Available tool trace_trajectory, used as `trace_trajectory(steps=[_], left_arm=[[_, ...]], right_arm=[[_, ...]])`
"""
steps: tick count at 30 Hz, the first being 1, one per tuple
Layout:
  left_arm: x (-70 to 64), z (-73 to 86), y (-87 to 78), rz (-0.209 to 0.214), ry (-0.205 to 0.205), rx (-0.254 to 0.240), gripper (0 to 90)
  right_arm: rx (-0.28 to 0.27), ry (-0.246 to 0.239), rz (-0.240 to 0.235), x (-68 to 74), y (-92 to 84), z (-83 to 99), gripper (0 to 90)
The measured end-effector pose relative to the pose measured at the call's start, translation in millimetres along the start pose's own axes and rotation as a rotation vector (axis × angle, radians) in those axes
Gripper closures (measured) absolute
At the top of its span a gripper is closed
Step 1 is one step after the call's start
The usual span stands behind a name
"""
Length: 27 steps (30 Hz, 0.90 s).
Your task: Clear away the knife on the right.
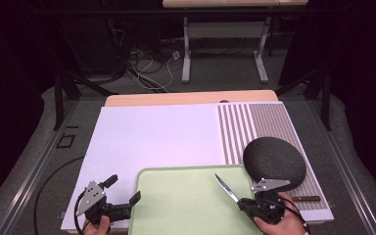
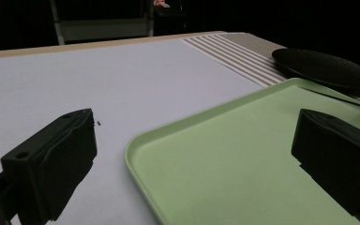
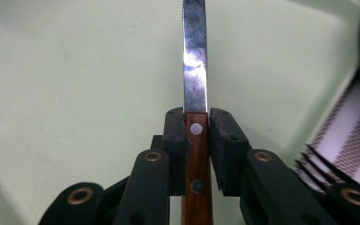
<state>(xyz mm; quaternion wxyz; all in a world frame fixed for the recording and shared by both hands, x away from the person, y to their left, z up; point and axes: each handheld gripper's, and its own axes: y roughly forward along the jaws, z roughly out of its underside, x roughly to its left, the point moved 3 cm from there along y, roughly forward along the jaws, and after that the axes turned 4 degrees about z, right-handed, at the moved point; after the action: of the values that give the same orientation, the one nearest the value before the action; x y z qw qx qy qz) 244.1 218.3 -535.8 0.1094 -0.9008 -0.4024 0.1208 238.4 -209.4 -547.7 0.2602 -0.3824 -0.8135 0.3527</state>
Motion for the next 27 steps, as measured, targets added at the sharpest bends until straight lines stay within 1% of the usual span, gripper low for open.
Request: trace_trajectory(steps=[4,5,6,7,8,9,10,14,17,18,19,20,21,22,23,24,25,26,27], left_arm=[[-0.1,-0.1,-0.1,-0.001,0.001,0.0,0.4],[-0.1,-0.1,0.1,-0.001,0.001,-0.001,0.4],[0.1,-0.1,0.3,-0.001,0.002,-0.001,0.4],[0.2,-0.1,0.4,-0.001,0.002,-0.001,0.4],[0.2,-0.1,0.4,-0.001,0.002,-0.001,0.4],[0.3,-0.1,0.4,-0.001,0.001,-0.001,0.4],[0.3,-0.2,0.4,-0.001,0.001,-0.001,0.4],[-0.1,-0.3,0.0,0.001,0.003,-0.002,0.4],[0.1,-0.2,-0.2,0.002,0.0,-0.001,0.4],[0.3,-0.2,-0.3,0.002,0.0,-0.001,0.4],[0.4,-0.1,-0.3,0.002,0.0,-0.001,0.4],[0.5,-0.2,-0.3,0.002,0.0,-0.001,0.4],[0.5,-0.1,-0.3,0.002,0.0,-0.001,0.4],[0.4,-0.1,-0.3,0.002,0.0,-0.001,0.4],[0.4,-0.1,-0.2,0.002,0.0,-0.001,0.4],[0.2,-0.1,-0.2,0.002,0.0,0.0,0.4],[0.1,-0.1,-0.1,0.002,0.001,0.0,0.4],[0.1,-0.2,0.0,0.001,0.002,-0.001,0.4],[0.1,-0.2,0.1,0.002,0.003,-0.001,0.4]], right_arm=[[0.022,0.001,-0.013,3.6,4.2,0.3,77.4],[0.002,0.01,-0.021,3.9,6.3,0.3,77.4],[0.026,0.016,-0.018,3.8,6.0,0.4,77.4],[0.03,0.011,-0.019,3.0,6.8,0.5,77.3],[0.035,0.017,-0.023,2.8,8.0,0.8,77.3],[0.051,0.012,-0.021,1.8,8.9,1.3,77.4],[0.049,0.027,-0.02,1.8,10.9,1.9,77.3],[0.074,0.03,-0.033,-0.2,16.8,4.7,77.2],[0.072,0.043,-0.033,0.5,19.4,5.4,77.2],[0.064,0.043,-0.035,0.6,19.8,5.4,77.1],[0.043,0.041,-0.04,0.2,21.0,5.6,77.0],[0.059,0.04,-0.041,0.0,19.8,5.5,76.9],[0.059,0.044,-0.046,-0.1,20.4,5.5,75.5],[0.054,0.042,-0.051,-0.3,20.4,5.4,72.2],[0.063,0.02,-0.041,-1.7,19.2,5.4,69.8],[0.043,0.02,-0.043,-0.4,20.2,5.4,68.8],[0.045,0.013,-0.044,-0.3,19.6,5.5,68.0],[0.05,-0.004,-0.049,-0.4,18.8,5.4,67.2],[0.021,-0.013,-0.048,0.2,20.2,5.4,66.6]])
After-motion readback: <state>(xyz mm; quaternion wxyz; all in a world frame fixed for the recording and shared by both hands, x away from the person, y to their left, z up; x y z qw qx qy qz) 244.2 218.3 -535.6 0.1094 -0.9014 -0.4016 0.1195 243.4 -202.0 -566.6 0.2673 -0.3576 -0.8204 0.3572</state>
